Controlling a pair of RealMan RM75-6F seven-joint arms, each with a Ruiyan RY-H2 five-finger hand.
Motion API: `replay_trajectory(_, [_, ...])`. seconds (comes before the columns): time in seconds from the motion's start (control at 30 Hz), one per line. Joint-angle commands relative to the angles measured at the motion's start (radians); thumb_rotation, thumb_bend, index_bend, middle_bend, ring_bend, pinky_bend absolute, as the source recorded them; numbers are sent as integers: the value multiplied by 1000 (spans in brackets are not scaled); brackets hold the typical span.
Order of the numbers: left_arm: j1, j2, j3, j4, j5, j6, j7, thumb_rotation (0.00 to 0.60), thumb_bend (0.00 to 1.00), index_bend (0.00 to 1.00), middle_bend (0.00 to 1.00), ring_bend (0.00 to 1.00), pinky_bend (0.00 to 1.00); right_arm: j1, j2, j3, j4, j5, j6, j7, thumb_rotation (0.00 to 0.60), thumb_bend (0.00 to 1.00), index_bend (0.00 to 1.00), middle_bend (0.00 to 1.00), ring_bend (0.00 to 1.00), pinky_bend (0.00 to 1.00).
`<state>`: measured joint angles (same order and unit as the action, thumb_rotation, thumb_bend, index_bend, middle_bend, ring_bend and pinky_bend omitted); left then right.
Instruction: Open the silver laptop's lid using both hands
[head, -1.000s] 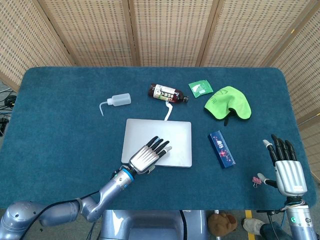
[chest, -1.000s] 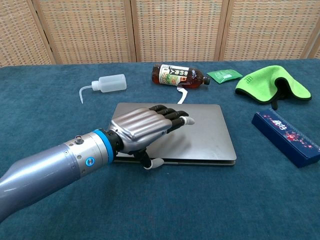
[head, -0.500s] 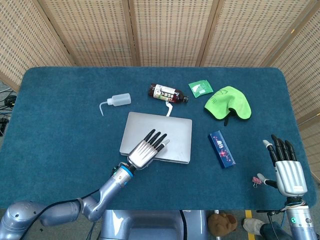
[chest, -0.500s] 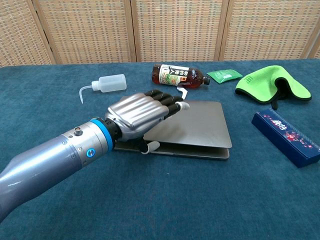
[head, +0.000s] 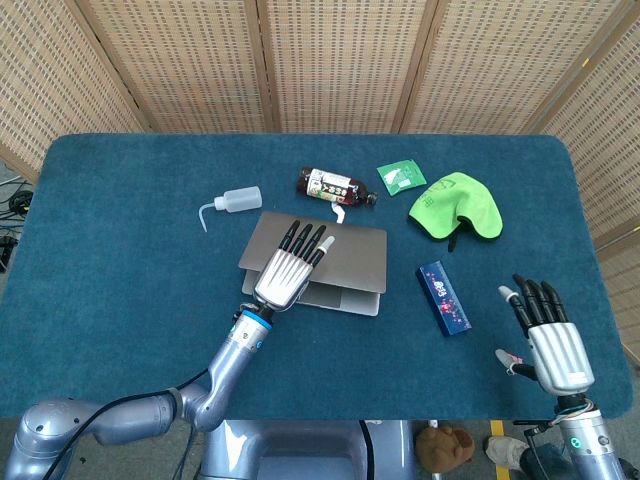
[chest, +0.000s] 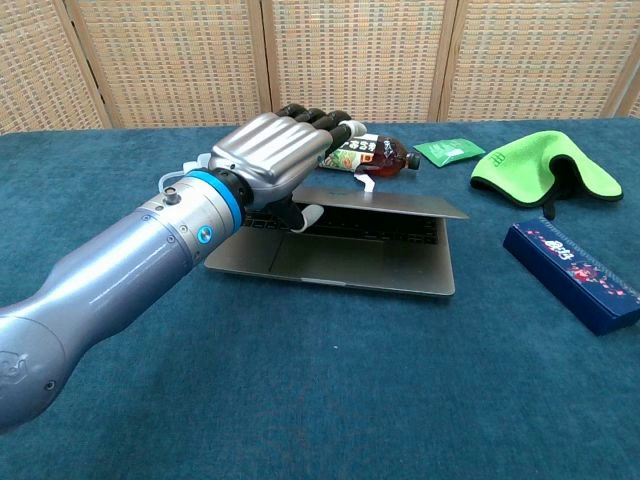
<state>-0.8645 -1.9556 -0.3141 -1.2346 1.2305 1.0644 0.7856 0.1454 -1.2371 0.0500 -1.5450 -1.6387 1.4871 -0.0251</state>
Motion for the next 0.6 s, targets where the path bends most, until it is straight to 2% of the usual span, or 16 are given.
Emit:
replay_trajectory(0.03, [-9,-7,0,7,-11,-4,-2,600,424,0,0,0,0,73,-44,-41,75,-103,-72,0,600,313,201,139,18,116])
replay_trajectory(0.1, [-11,-9,-1,8,-16,-4,-4,600,424,0,0,0,0,90,-59,-48,97,-117,-91,17,600,385,260,192,71,198])
replay_trajectory(0.2, [-14,-14,-2,8,-24,-3,-8,600,424,0,0,0,0,123,-79,-65,117,-126,-148,67,600,519,320,249,133,269])
replay_trajectory(0.33, [-18,-14,1,7,-34,-2,-6,600,423,0,0,0,0,181,-109,-76,151,-112,-256,124,600,633,328,258,144,283])
replay_trajectory(0.47, [-17,-6,-1,-7,-51,0,-3,600,424,0,0,0,0,219,-147,-56,168,-73,-325,108,600,684,328,252,145,283])
replay_trajectory(0.6, [-19,6,-6,-23,-72,-2,9,600,423,0,0,0,0,258,-178,-22,137,-28,-382,53,600,754,328,236,145,283])
